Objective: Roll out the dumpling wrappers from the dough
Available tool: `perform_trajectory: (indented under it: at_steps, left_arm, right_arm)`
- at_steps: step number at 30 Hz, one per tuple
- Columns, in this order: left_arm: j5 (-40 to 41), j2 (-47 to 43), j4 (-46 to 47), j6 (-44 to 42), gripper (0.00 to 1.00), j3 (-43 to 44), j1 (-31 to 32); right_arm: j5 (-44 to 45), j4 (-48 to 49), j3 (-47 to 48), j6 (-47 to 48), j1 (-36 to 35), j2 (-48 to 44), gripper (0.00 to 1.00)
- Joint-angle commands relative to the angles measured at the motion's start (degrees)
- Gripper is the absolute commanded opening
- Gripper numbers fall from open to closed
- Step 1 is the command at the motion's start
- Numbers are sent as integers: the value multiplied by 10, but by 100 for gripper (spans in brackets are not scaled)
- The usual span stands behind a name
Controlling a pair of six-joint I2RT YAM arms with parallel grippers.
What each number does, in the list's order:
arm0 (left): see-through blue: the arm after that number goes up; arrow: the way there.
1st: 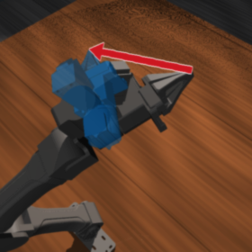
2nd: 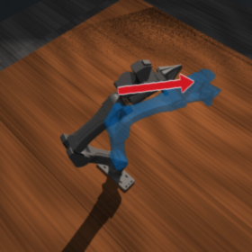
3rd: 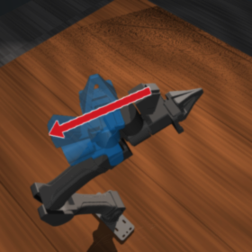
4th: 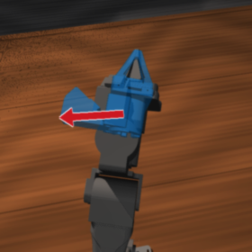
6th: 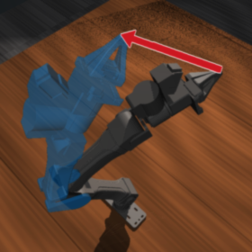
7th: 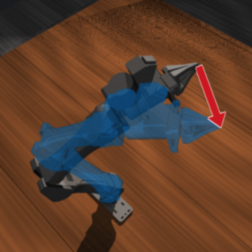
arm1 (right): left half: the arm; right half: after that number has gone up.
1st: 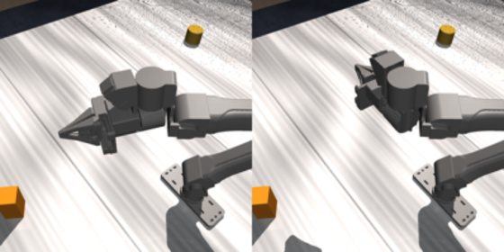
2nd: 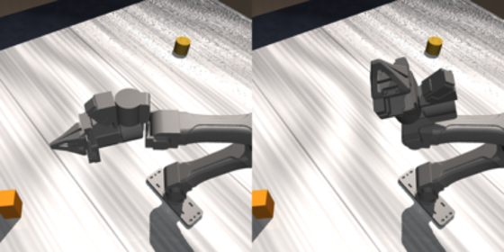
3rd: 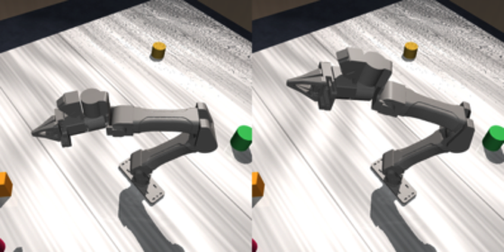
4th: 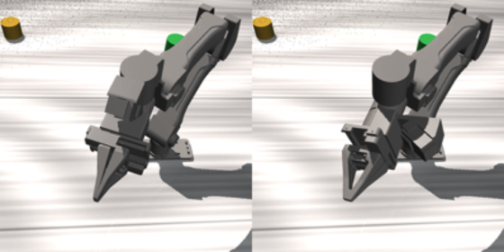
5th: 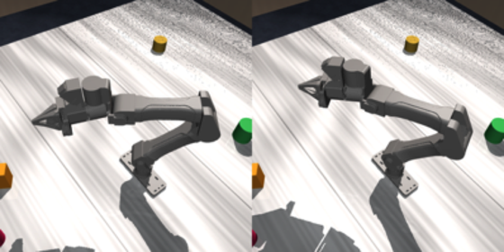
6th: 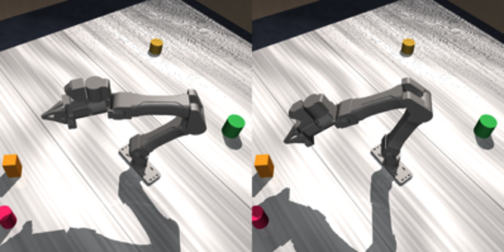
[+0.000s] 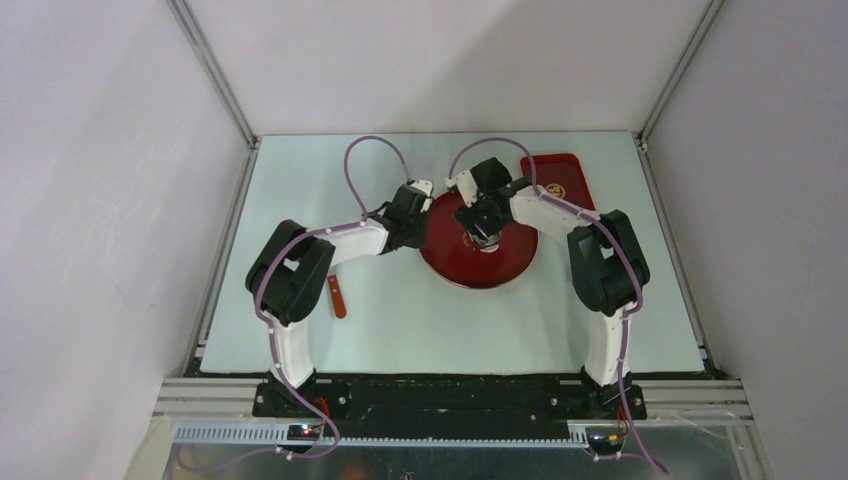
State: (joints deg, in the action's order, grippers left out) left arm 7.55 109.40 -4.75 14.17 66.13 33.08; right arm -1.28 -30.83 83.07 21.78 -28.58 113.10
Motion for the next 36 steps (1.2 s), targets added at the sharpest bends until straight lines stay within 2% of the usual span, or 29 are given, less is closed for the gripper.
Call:
perform_trajectory:
  at_steps: [1, 8, 16, 26, 36]
  left_arm:
    - [24, -2, 10, 1, 23, 4, -5]
    - [27, -5, 10, 0, 22, 1, -5]
    - [27, -9, 14, -1, 22, -1, -4]
    - [32, -11, 17, -2, 22, -4, -5]
    - [36, -12, 17, -3, 22, -4, -5]
  right_arm:
    - [50, -109, 4, 9, 3, 69, 7]
    - [-20, -246, 67, 39, -20, 117, 7]
    - [-52, -288, 46, 58, 4, 107, 6]
    - [-52, -272, 39, 63, -11, 99, 4]
    - [-53, -244, 134, 42, -42, 168, 3]
